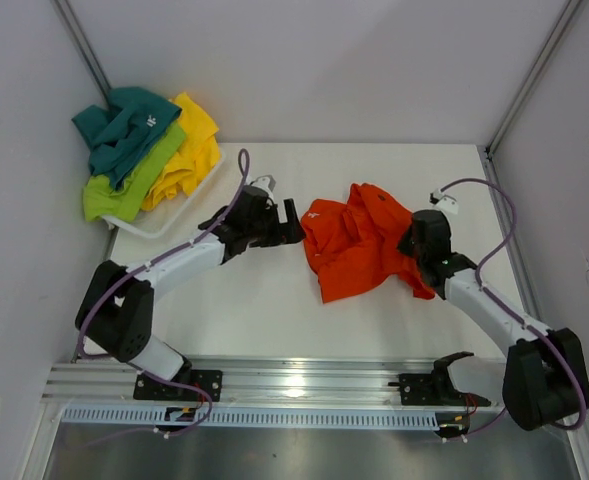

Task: Fold and stack the shorts
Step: Flatten the shorts out

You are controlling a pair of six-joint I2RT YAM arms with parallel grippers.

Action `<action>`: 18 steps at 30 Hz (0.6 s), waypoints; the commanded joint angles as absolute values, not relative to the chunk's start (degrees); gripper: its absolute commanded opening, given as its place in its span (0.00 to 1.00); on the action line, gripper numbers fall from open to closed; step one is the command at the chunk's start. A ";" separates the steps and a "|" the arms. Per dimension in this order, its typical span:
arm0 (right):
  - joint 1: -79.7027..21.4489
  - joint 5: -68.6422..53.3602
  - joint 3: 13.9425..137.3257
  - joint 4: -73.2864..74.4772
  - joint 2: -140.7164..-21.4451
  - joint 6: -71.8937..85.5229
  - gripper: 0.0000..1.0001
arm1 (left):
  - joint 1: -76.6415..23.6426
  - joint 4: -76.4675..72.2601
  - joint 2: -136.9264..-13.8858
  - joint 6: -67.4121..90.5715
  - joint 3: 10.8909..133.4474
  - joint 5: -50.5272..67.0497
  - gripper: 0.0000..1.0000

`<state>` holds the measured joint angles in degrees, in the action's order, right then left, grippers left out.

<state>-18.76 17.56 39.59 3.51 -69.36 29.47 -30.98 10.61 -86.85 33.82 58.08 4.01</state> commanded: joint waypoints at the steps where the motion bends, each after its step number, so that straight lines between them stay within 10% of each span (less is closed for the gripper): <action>1: -15.05 24.27 40.88 12.03 -62.52 33.31 0.04 | -33.83 6.86 -88.94 32.69 59.23 2.64 0.99; 18: -4.83 15.04 32.16 14.77 -42.37 33.05 0.00 | -41.75 8.43 -103.08 29.27 77.16 1.84 0.98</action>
